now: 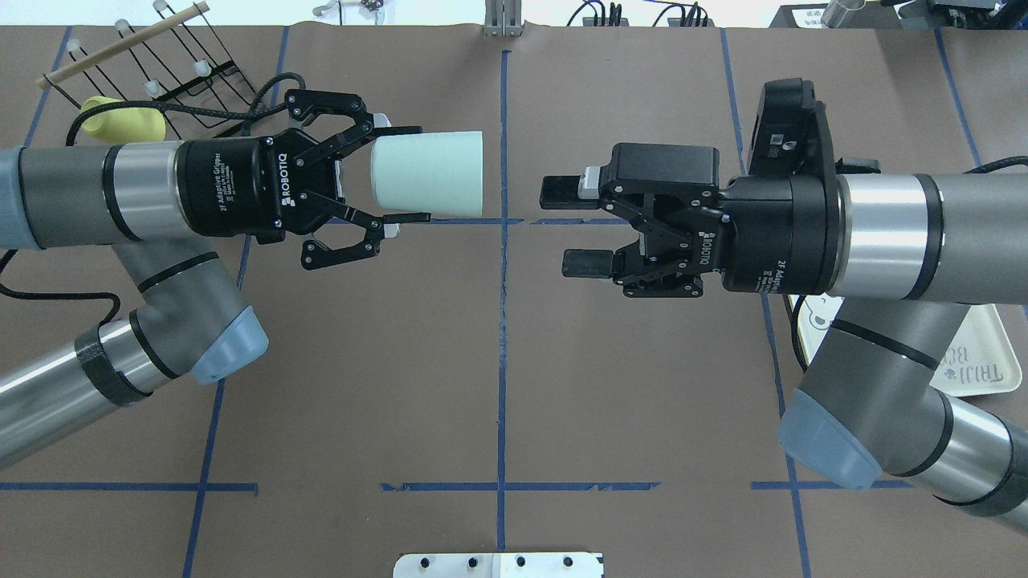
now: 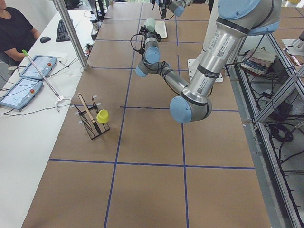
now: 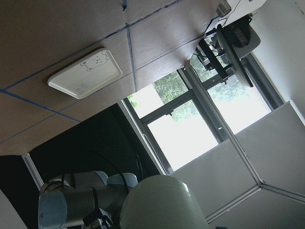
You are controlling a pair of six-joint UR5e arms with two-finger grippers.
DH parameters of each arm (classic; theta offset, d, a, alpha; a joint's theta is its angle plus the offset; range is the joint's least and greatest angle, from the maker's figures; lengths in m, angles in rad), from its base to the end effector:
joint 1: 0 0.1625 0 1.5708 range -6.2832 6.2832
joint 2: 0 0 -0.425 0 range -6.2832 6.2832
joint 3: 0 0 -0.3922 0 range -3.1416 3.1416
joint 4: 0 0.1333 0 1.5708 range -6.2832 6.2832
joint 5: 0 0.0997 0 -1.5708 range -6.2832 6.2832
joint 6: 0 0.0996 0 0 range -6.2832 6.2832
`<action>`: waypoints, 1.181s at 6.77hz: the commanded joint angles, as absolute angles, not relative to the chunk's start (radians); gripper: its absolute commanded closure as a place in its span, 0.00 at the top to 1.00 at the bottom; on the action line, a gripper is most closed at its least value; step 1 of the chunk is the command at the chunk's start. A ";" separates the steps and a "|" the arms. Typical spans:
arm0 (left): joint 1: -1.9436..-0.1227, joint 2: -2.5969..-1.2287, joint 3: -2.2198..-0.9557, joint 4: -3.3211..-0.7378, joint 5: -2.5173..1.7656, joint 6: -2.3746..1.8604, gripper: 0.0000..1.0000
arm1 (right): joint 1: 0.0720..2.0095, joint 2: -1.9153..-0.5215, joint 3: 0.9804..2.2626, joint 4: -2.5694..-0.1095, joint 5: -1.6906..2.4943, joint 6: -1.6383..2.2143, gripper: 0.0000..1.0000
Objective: Left arm grabs green cup and hands to right arm on tray
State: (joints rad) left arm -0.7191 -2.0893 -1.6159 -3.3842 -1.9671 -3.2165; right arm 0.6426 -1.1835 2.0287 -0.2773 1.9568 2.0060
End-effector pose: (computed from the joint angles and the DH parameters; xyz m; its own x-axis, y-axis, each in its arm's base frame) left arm 0.3392 -0.4230 0.1868 -0.3648 -0.9032 -0.2260 -0.5719 0.4089 -0.7111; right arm -0.2988 -0.3433 0.1289 -0.5174 0.1006 0.8498 -0.0915 0.9809 -0.1718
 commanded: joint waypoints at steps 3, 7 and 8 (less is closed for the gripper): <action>-0.628 -2.091 -1.661 -3.373 -1.957 -3.255 0.01 | 0.626 -1.152 2.022 -0.278 1.917 1.999 0.99; -0.603 -2.095 -1.671 -3.372 -1.935 -3.255 0.02 | 0.600 -1.150 2.023 -0.278 1.914 1.999 0.98; -0.591 -2.100 -1.669 -3.370 -1.925 -3.255 0.04 | 0.594 -1.150 2.023 -0.278 1.914 1.999 0.90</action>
State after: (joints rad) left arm -0.6038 -2.0956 -1.6699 -3.3714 -1.9379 -3.2553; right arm 0.6007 -1.1505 2.0239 -0.2772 1.9149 1.9988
